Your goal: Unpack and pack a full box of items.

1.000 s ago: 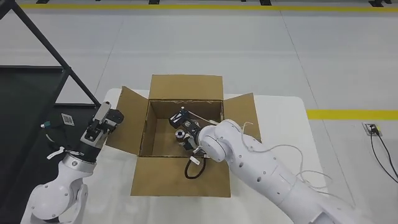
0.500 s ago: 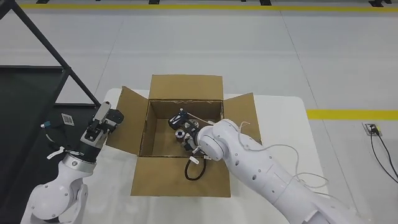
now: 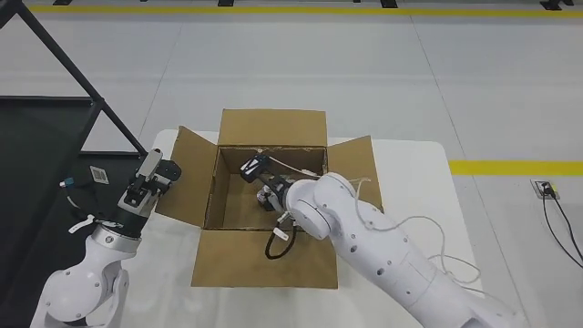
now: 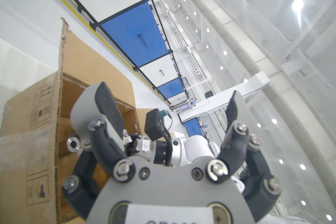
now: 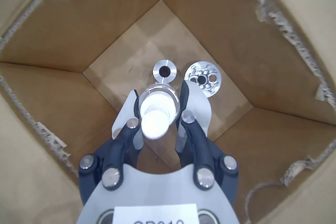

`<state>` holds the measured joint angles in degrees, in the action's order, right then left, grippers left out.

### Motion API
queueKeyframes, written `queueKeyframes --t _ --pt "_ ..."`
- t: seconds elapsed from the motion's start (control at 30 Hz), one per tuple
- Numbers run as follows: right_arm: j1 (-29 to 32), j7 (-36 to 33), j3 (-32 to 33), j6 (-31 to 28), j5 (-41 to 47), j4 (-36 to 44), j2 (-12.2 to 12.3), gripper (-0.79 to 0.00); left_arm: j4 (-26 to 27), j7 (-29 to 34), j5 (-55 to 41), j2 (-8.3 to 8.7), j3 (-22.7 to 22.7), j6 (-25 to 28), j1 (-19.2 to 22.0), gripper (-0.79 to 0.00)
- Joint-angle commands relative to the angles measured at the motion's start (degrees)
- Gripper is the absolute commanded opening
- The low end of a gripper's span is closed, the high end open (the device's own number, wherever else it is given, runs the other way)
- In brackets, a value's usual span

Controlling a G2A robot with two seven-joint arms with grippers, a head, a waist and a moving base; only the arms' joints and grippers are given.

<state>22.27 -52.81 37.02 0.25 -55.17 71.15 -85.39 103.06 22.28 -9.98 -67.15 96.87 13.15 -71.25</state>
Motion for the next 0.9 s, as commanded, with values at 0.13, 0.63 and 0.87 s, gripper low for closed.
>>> queueKeyframes --t 0.13,0.63,0.87 --pt "5.75 -3.36 5.71 0.91 -5.45 12.83 2.57 -0.785 0.00 0.00 0.00 0.00 0.00 0.00 0.00 0.000" --pt "21.59 -7.26 21.26 6.74 -20.74 36.84 6.88 -0.785 0.00 0.00 0.00 0.00 0.00 0.00 0.00 0.000" --pt "31.17 -6.79 30.05 11.95 -26.27 45.51 8.12 -0.785 0.00 0.00 0.00 0.00 0.00 0.00 0.00 0.000"
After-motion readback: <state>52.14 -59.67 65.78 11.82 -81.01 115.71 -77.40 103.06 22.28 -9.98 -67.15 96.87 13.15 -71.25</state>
